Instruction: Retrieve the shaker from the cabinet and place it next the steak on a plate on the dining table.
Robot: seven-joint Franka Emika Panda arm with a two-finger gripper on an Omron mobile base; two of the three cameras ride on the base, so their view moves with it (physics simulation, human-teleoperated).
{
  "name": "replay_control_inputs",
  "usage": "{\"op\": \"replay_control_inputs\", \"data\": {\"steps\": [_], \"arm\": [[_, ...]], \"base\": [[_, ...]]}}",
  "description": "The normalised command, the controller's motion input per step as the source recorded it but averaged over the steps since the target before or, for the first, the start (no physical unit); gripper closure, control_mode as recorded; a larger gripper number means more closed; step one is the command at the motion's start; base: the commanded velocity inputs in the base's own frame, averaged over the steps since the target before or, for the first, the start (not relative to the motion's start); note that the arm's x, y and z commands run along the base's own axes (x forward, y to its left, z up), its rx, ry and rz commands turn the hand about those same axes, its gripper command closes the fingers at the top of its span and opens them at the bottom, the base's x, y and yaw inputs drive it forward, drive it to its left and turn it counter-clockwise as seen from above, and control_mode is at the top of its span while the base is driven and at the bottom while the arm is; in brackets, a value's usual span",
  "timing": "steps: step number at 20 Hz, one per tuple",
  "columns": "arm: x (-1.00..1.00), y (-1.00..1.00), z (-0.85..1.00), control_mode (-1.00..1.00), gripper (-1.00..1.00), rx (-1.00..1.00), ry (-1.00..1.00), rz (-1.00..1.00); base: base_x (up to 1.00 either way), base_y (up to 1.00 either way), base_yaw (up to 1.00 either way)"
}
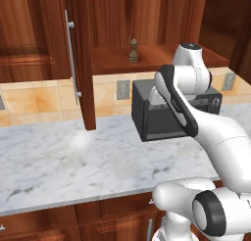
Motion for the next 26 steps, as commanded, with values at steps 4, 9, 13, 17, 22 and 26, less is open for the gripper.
{"op": "replay_control_inputs", "data": {"steps": [4,9,13,17,22,26], "arm": [[-0.38,0.01,0.04,-1.0,-1.0,-0.02,-0.15,0.0],[-0.74,0.0,0.12,-1.0,-1.0,0.01,-0.4,-0.01],[-0.47,0.0,0.5,-1.0,-1.0,0.07,-0.29,0.0],[-0.28,0.0,0.68,-1.0,-1.0,0.04,-0.24,0.0],[-0.14,0.13,0.64,-1.0,-1.0,0.0,-0.2,0.0],[0.0,0.28,0.67,-1.0,-1.0,0.0,-0.16,0.0]], "base": [[0.0,0.0,0.0],[0.0,0.0,0.0],[0.0,0.0,0.0],[0.0,0.0,0.0],[0.0,0.0,0.0],[0.0,0.0,0.0]]}}
